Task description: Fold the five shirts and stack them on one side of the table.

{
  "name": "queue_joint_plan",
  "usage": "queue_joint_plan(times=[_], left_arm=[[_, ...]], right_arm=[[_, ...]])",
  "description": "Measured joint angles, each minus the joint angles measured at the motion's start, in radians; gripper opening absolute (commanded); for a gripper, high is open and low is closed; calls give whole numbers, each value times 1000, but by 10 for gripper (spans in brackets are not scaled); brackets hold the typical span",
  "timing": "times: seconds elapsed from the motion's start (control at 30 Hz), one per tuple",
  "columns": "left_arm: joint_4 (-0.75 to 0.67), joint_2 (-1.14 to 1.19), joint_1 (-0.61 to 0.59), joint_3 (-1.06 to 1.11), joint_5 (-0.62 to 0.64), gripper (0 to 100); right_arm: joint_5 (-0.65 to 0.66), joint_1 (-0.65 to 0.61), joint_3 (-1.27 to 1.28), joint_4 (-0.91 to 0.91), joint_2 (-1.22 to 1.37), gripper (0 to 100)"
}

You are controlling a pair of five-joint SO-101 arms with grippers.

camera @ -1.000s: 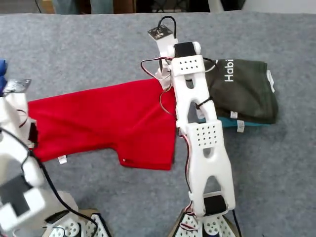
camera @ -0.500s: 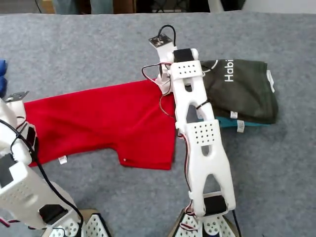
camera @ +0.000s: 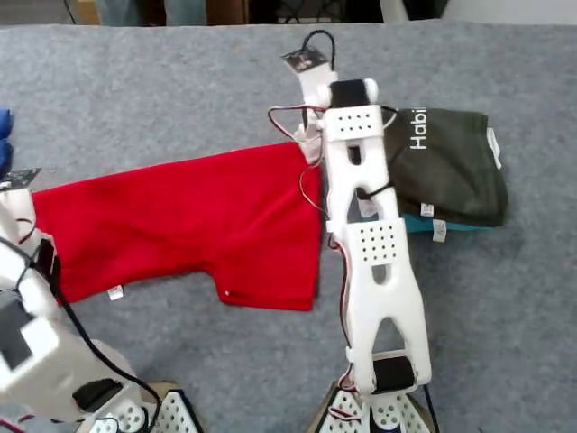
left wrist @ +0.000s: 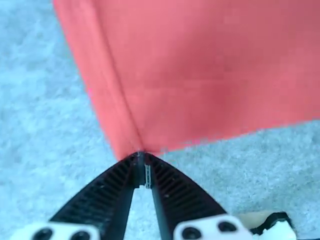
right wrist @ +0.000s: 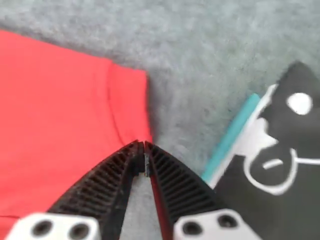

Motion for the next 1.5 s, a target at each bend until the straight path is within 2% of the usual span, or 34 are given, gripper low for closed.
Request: queue_joint_plan(times=[0.2, 0.33, 0.7, 0.9, 1.1, 1.5], left_arm=[[-21, -281, -15, 140, -41, 29], [-28, -373, -20, 207, -48, 29], [-150, -342, -20, 269, -48, 29], [-190, -293, -20, 269, -48, 29], [-193, -275, -20, 269, -48, 29], [-192, -275, -20, 269, -48, 29]], right_arm=[[8, -77, 325, 0, -307, 15], [107, -138, 617, 0, -525, 15], [390, -241, 1300, -49, -999, 15], [442, -353, 1686, -186, -1220, 31], [442, -453, 1932, -302, -1303, 178], [413, -591, 2156, -540, -1306, 186]])
